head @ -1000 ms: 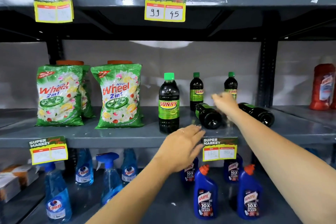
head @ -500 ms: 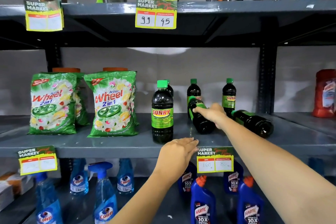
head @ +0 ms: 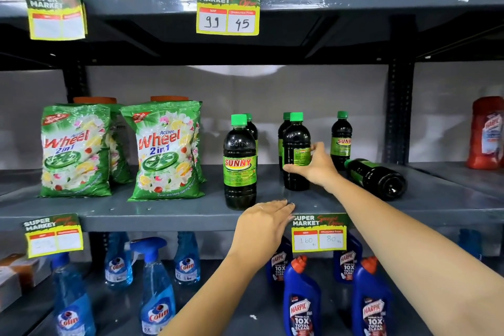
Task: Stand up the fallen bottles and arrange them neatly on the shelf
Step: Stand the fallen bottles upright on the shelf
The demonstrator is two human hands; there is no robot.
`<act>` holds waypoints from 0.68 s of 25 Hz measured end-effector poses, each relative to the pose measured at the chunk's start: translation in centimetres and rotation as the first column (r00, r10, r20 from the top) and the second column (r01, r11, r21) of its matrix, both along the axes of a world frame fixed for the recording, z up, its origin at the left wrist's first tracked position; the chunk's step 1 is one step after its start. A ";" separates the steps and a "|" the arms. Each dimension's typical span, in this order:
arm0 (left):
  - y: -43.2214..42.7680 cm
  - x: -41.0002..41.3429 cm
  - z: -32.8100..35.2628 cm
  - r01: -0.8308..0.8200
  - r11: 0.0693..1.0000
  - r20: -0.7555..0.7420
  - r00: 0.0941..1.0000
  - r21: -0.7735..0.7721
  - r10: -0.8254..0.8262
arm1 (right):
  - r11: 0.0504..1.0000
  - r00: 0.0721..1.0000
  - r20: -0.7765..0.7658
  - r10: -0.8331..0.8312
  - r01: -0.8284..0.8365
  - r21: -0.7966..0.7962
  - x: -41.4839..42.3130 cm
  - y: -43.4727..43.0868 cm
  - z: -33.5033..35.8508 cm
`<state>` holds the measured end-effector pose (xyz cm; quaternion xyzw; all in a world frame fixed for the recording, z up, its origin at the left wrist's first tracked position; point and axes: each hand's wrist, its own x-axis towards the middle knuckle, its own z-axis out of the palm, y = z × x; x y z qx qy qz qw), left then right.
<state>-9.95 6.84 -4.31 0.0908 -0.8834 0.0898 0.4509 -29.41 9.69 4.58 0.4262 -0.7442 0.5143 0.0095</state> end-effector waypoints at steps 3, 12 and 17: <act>0.1 0.1 0.1 0.004 1.000 -0.013 1.000 -0.002 -0.004 | 0.980 0.967 0.170 0.188 -0.196 0.031 0.0 0.8 1.0; -0.1 -0.1 -0.2 0.013 0.999 -0.038 0.999 -0.039 -0.015 | 0.982 0.984 0.055 0.170 -0.174 0.076 0.2 1.2 0.6; -0.3 -0.1 -0.2 0.014 0.999 -0.039 0.999 -0.044 -0.016 | 0.989 0.986 0.096 0.138 -0.142 0.043 -0.5 1.5 0.4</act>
